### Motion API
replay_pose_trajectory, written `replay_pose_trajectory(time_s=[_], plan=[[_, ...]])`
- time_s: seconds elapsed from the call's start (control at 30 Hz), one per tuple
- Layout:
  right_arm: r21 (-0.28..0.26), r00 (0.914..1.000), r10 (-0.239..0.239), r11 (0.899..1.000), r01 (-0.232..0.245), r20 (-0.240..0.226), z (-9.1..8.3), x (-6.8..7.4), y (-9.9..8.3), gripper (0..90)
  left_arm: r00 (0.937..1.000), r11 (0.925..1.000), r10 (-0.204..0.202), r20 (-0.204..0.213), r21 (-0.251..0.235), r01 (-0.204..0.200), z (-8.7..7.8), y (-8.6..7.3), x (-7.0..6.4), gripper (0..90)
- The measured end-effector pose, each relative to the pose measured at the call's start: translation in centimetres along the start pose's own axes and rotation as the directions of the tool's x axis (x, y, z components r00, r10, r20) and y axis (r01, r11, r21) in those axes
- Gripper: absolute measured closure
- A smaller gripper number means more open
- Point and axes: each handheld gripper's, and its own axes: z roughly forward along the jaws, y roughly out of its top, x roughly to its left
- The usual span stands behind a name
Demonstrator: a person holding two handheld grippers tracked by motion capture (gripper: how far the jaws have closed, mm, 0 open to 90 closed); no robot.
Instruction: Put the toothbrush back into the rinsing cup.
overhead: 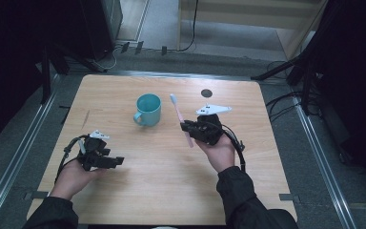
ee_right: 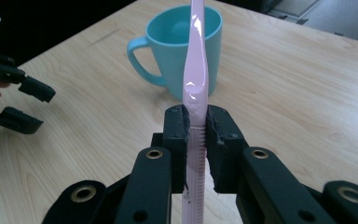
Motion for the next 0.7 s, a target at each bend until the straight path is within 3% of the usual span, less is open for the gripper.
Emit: replay_pose_trajectory(time_s=[0.1, 0.7], plan=[[-0.024, 1.0000, -0.003, 1.000, 0.003, 0.000, 0.0, 0.1, 0.3, 79.3, 1.0000, 1.0000, -0.006, -0.002, -0.001, 0.006, -0.1, -0.1, 0.2, 31.0], [-0.053, 1.0000, -0.001, 0.999, 0.001, -0.005, 0.9, 0.2, 2.6, 79.4, 1.0000, 1.0000, -0.008, 0.002, -0.005, 0.008, -0.1, -0.1, 0.2, 31.1]])
